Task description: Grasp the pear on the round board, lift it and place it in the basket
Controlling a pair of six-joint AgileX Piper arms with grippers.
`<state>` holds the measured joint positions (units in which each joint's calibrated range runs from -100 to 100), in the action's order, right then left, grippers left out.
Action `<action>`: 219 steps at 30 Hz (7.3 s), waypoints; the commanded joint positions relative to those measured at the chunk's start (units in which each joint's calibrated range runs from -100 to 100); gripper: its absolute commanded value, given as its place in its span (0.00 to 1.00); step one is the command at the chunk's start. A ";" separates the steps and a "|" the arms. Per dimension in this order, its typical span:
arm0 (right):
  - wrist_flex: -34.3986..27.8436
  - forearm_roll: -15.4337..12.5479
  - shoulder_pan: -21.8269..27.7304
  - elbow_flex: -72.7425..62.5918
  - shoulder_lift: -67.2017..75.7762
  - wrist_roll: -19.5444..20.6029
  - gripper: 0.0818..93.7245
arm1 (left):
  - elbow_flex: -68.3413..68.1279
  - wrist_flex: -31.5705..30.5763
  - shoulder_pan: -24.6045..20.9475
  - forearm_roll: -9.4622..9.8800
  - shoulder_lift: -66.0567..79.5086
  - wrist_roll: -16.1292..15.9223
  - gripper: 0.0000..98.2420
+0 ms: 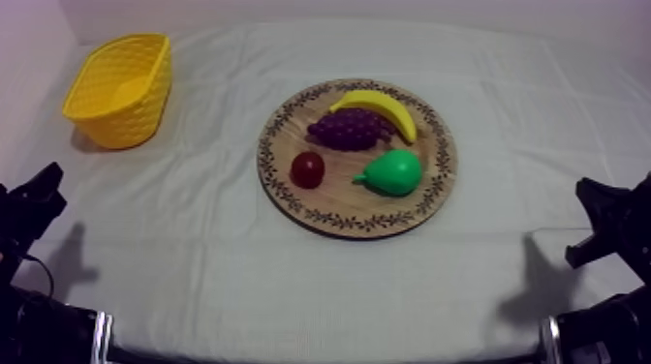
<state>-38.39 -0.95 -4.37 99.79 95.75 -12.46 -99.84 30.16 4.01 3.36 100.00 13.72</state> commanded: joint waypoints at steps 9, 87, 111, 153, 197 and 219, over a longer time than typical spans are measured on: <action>0.00 0.00 0.00 -0.01 0.01 0.29 0.00 | 1.61 2.08 0.33 0.00 0.00 -4.53 0.00; 0.00 0.00 0.00 -0.01 0.01 0.28 0.00 | 92.92 35.67 34.01 -5.19 -96.66 -24.74 0.00; 0.00 0.00 0.00 -0.01 0.01 0.28 0.00 | 104.03 37.44 38.26 -0.33 -115.43 -22.16 0.68; 0.00 0.00 0.00 -0.01 0.01 0.28 0.00 | 131.38 54.44 39.72 -0.15 -149.12 -22.66 0.98; 0.00 0.00 0.00 -0.01 0.01 0.28 0.00 | 144.96 66.27 38.30 -0.18 -156.83 -23.29 0.53; 0.00 0.00 0.00 -0.01 0.01 0.28 0.00 | 126.54 67.06 32.31 2.24 -118.52 -17.45 0.54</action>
<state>-38.39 -0.95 -4.37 99.79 95.75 -12.18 27.43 97.14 37.12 5.38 -22.56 -3.87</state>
